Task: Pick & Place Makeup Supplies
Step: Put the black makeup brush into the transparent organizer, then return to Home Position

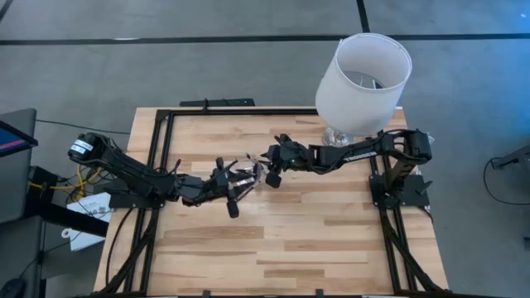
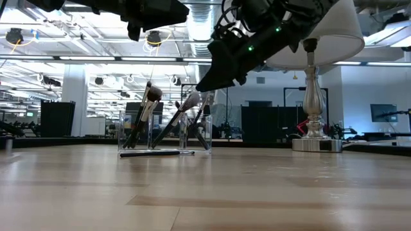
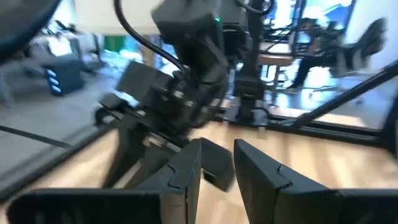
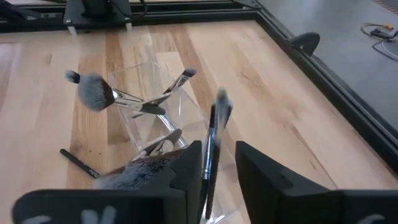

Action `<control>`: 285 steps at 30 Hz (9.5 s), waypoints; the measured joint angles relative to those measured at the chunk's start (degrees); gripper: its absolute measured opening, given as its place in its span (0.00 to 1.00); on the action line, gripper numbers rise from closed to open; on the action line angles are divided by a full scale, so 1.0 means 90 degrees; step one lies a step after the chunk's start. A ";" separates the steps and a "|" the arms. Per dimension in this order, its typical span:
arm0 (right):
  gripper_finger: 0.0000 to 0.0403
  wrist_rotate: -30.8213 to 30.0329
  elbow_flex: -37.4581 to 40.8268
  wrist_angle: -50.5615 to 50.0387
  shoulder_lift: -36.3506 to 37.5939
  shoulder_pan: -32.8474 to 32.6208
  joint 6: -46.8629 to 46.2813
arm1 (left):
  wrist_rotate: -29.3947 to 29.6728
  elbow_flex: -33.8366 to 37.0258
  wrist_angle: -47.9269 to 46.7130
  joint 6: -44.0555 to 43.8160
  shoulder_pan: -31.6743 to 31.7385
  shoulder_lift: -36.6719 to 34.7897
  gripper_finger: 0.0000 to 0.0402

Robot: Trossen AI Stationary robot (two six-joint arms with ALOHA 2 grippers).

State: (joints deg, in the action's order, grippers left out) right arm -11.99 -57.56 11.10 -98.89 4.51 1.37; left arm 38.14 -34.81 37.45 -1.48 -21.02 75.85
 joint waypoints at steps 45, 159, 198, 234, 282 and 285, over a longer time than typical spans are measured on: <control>0.33 -0.3191 -0.4937 -0.7415 0.0012 -0.2252 0.0012 | 0.1379 0.0454 -0.0806 -0.4942 -0.0638 0.3099 0.23; 0.13 0.4450 0.1562 0.5869 -0.0350 -0.0573 -0.1162 | 0.2374 -0.0128 0.1508 0.0964 -0.1630 0.1593 0.03; 0.03 0.0091 -0.4125 -0.5351 -0.1116 -0.0598 0.0951 | 0.3949 -0.0122 0.1560 0.0410 -0.1526 0.1584 0.24; 0.44 -0.1480 -0.4697 -0.6964 0.0655 -0.1575 0.1204 | 0.4993 -0.0114 0.1563 0.2571 -0.2165 -0.1460 0.24; 0.33 -0.1832 0.3205 -0.3703 1.0274 -0.3949 0.0068 | -0.3860 0.1233 -0.4438 0.1286 0.0884 -0.7099 0.10; 0.33 -0.1826 0.3421 -0.3711 1.0478 -0.3948 0.0065 | -0.3860 0.1388 -0.4408 0.1277 0.0884 -0.7071 0.10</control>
State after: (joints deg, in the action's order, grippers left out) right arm -28.42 -26.77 -22.30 -4.59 -31.02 1.95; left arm 3.40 -22.32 -2.23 10.02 -13.06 12.22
